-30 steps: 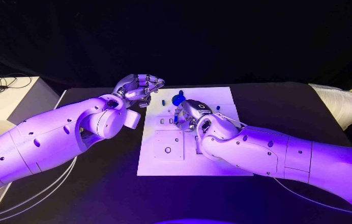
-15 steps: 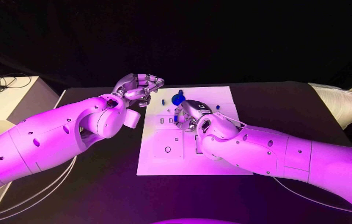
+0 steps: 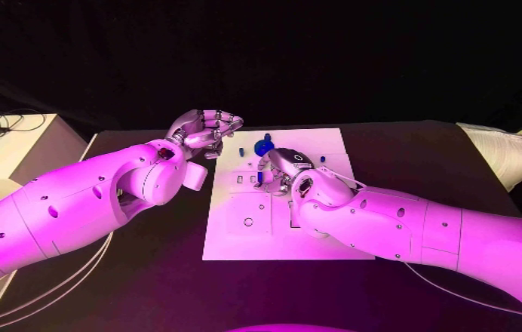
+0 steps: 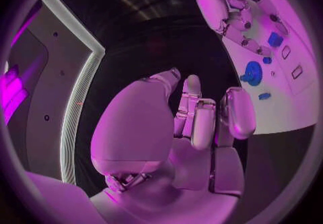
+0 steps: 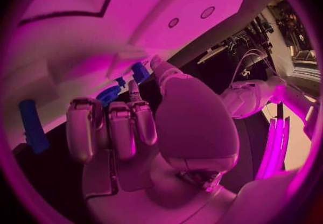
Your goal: Assemble the parts on the task board
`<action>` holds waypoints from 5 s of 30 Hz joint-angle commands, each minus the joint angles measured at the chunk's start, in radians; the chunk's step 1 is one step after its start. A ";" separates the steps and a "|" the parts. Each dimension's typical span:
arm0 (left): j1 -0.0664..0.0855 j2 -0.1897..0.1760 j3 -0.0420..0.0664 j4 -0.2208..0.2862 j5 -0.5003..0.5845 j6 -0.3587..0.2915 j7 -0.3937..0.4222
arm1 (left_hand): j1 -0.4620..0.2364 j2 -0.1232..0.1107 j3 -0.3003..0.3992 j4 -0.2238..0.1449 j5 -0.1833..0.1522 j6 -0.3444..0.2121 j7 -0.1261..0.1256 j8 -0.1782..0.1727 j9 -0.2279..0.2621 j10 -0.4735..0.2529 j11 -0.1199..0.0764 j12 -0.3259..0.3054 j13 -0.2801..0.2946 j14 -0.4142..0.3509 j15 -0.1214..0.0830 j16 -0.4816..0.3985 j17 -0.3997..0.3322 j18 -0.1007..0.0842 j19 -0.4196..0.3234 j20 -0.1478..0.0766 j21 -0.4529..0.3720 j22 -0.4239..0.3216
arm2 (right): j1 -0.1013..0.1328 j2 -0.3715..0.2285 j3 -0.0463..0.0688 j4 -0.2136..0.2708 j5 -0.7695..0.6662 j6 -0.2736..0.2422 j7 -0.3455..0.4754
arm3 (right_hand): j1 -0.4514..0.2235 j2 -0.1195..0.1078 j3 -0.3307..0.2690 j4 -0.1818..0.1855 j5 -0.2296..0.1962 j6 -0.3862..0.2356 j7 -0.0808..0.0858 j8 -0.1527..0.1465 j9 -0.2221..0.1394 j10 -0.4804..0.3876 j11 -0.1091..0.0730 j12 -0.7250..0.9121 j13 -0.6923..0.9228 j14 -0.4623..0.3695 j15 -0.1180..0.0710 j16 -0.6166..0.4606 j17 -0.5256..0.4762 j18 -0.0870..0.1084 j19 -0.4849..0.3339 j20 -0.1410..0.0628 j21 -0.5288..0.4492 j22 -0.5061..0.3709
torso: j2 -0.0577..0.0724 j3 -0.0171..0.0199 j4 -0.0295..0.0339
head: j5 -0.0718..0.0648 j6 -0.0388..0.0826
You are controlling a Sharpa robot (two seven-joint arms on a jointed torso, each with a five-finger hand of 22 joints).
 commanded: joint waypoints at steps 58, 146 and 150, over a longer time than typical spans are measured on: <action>0.190 0.295 -0.156 -0.288 -0.691 0.435 -0.808 | -0.342 -0.028 0.022 0.024 0.003 -0.014 -0.068 0.226 0.255 0.309 -0.061 0.287 0.456 0.109 -0.057 0.054 0.263 -0.031 0.058 -0.050 0.036 0.080 | 0.201 -0.442 0.022 0.177 0.569 -0.018 0.370 | 0.110 0.018 -0.067 0.067 0.221 0.006 -0.010 0.068 0.020 0.009 -0.004 -0.010 0.174 0.106 -0.002 0.004 0.263 -0.001 0.037 -0.001 -0.046 0.114 | -0.047 -0.0127 -0.0063 | 0.024 -0.014; 0.210 0.404 -0.188 -0.408 -0.559 0.491 -0.803 | -0.287 -0.063 0.470 -0.137 0.215 -0.023 -0.105 0.322 0.531 0.310 -0.095 0.263 0.467 0.109 -0.085 0.054 0.263 -0.035 0.063 -0.074 0.046 0.107 | 0.200 -0.422 0.022 0.158 0.545 0.005 0.341 | 0.086 0.025 -0.068 0.070 0.164 -0.014 -0.010 0.088 0.027 0.010 -0.003 -0.010 0.174 0.106 -0.001 0.004 0.263 -0.001 0.038 -0.001 -0.049 0.114 | -0.046 -0.0114 -0.0029 | 0.010 -0.042; 0.210 0.397 -0.188 -0.400 -0.550 0.476 -0.801 | -0.302 -0.063 0.501 -0.164 0.240 -0.026 -0.107 0.345 0.567 0.318 -0.097 0.262 0.472 0.109 -0.088 0.054 0.263 -0.034 0.063 -0.076 0.045 0.107 | 0.199 -0.422 0.022 0.157 0.545 0.006 0.341 | 0.086 0.025 -0.068 0.070 0.164 -0.014 -0.010 0.088 0.027 0.010 -0.003 -0.010 0.174 0.106 -0.001 0.004 0.263 -0.001 0.038 -0.001 -0.049 0.114 | -0.046 -0.0118 -0.0035 | 0.012 -0.042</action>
